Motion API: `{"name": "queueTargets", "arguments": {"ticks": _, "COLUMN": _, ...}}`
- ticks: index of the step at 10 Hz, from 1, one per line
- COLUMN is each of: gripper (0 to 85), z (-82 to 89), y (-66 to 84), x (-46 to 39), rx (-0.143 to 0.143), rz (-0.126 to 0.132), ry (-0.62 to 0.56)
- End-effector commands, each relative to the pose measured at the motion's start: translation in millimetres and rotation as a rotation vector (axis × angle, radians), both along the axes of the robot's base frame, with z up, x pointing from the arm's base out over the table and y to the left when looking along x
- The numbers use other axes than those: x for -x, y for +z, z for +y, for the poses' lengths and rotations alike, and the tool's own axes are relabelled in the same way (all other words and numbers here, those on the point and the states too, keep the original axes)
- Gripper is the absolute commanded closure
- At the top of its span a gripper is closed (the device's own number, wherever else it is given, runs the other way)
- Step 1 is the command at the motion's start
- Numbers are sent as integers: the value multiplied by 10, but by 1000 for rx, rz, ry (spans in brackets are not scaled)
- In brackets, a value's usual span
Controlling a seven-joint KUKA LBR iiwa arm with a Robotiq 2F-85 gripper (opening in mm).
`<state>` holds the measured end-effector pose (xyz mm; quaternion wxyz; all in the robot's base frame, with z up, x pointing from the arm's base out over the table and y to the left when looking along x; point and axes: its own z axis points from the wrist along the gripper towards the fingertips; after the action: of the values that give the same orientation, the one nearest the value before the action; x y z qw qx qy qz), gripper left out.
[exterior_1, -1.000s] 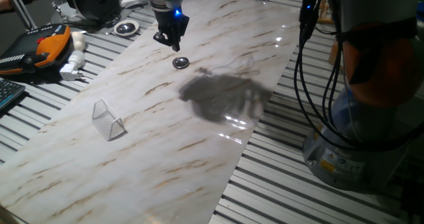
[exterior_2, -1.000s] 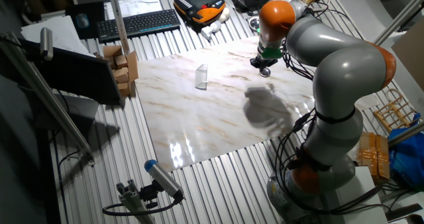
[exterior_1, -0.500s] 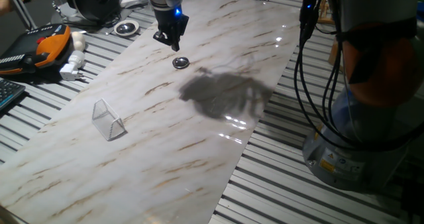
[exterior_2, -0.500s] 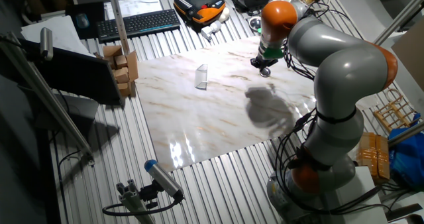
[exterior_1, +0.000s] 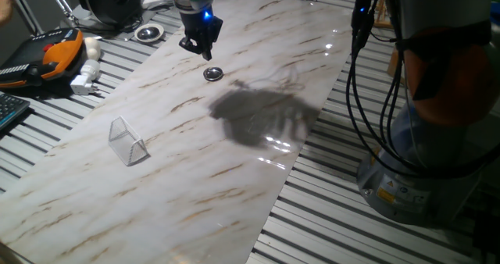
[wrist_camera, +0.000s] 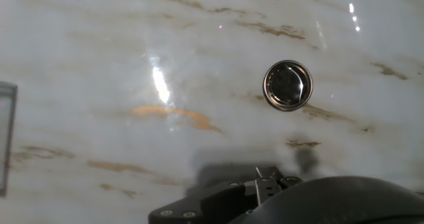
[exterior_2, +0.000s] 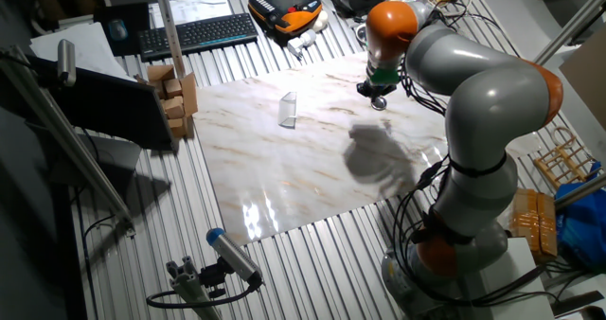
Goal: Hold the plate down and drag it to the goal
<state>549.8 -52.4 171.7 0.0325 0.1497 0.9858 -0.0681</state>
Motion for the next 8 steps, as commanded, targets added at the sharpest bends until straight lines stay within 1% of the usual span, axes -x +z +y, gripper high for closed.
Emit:
{"name": "queueTargets", "arguments": {"ticks": 1, "gripper": 850, "z": -5, "y": 1, "x": -1, "rx": 4, "rz": -1, "ry": 3}}
{"name": "queueTargets", "arguments": {"ticks": 2, "gripper": 850, "z": -5, "y": 1, "x": -1, "rx": 3, "rz": -2, "ry": 0}}
{"name": "queueTargets", "arguments": {"ticks": 4, "gripper": 850, "z": -5, "y": 1, "x": -1, "rx": 23, "rz": -6, "ry": -15}}
{"name": "queueTargets", "arguments": {"ticks": 5, "gripper": 850, "z": -38, "y": -65, "x": -38, "rx": 39, "rz": -27, "ry": -10}}
{"name": "queueTargets", "arguments": {"ticks": 6, "gripper": 850, "z": -104, "y": -161, "x": -93, "rx": 62, "rz": -56, "ry": 0}}
{"name": "queueTargets", "arguments": {"ticks": 7, "gripper": 850, "z": -176, "y": -215, "x": -150, "rx": 62, "rz": -61, "ry": 7}}
{"name": "queueTargets", "arguments": {"ticks": 8, "gripper": 850, "z": -233, "y": -243, "x": -204, "rx": 49, "rz": -50, "ry": 19}}
